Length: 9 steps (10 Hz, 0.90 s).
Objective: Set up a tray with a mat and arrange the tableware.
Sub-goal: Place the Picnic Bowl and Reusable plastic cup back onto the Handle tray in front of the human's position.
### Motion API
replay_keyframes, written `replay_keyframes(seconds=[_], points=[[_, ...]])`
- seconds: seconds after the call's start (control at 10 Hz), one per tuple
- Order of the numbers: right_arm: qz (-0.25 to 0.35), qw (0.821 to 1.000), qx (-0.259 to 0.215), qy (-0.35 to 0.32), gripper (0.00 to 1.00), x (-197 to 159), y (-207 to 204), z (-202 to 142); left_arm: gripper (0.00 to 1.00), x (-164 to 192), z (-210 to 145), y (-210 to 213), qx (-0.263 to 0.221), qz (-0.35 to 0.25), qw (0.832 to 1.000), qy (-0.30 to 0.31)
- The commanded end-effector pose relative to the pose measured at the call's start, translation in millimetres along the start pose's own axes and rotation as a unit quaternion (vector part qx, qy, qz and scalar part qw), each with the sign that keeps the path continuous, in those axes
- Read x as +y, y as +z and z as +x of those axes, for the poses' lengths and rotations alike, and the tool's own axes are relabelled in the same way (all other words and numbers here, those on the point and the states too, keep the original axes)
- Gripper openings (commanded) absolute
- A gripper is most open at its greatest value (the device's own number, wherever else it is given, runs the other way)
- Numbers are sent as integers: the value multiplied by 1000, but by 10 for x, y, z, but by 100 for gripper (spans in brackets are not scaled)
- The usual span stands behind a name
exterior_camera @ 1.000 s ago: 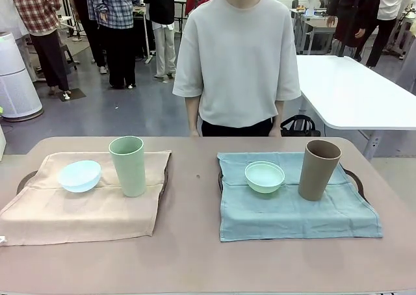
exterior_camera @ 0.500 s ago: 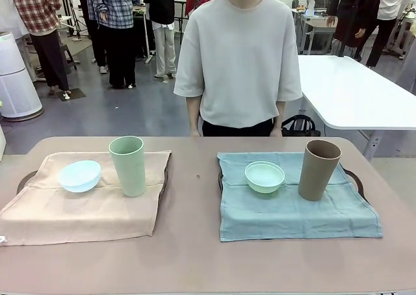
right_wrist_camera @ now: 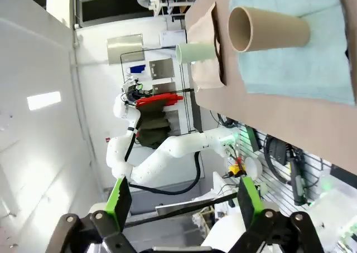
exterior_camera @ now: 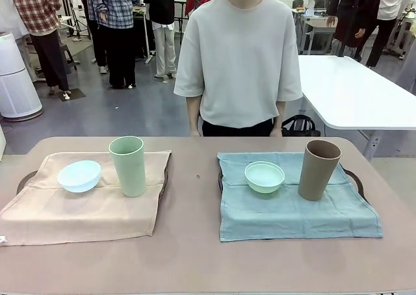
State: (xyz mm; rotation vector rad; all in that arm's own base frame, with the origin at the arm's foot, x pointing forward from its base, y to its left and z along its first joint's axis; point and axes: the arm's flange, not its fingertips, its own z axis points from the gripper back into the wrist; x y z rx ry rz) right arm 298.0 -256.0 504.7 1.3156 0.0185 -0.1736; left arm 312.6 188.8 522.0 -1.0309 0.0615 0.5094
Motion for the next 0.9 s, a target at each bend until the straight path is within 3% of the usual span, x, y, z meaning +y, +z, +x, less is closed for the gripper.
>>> replay_keyframes(seconds=[0.0,0.1,0.2,0.8], points=[[-14,1000,8,-13,100,149,-8,44,80,-16,134,-7,37,-50,998,-14],[-21,1000,10,-13,100,166,-63,76,80,-66,139,-53,21,-56,997,-48],[-5,1000,4,-6,100,7,-16,40,80,32,86,-45,22,-26,999,-2],[-5,1000,4,-6,100,7,-16,40,80,32,86,-45,22,-26,999,-2]])
